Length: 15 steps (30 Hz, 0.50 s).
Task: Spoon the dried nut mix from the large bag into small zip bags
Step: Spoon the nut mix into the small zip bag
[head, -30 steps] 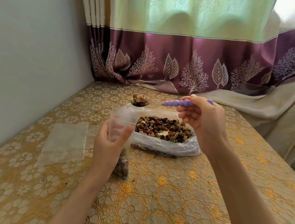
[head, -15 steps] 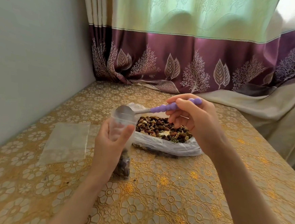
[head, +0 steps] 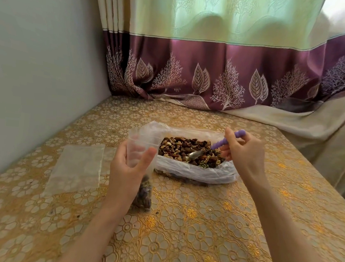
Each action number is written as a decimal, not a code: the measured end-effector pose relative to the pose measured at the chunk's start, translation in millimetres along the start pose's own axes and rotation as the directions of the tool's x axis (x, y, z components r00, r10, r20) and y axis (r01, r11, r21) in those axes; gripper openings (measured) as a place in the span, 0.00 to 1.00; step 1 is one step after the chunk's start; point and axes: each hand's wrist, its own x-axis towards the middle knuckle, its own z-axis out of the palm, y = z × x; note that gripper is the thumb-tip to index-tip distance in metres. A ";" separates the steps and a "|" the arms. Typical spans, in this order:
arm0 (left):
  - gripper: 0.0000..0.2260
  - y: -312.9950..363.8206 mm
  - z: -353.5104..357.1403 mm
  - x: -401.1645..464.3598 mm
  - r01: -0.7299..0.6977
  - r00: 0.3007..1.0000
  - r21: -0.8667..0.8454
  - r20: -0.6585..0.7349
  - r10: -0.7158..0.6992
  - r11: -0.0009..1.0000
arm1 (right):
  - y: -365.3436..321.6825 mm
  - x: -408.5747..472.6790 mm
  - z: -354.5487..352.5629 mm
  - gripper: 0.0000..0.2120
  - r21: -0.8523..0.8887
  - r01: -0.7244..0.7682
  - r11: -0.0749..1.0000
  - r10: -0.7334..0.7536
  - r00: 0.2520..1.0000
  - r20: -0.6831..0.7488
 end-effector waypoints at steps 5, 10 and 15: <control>0.15 1.3 0.6 0.0 0.013 1.000 -0.009 -0.007 -0.013 1.000 | 3.5 0.2 4.6 0.15 -0.165 0.083 0.983 -0.091 0.995 -0.042; 0.17 0.8 -0.1 0.2 0.014 1.000 -0.005 -0.006 -0.014 1.000 | 4.6 -3.0 8.4 0.19 -0.209 0.093 0.973 -0.107 0.993 -0.057; 0.18 0.6 0.0 0.2 0.018 1.000 -0.003 -0.006 -0.018 1.000 | 11.5 -5.6 15.8 0.12 -0.023 -0.135 0.991 0.137 0.988 0.074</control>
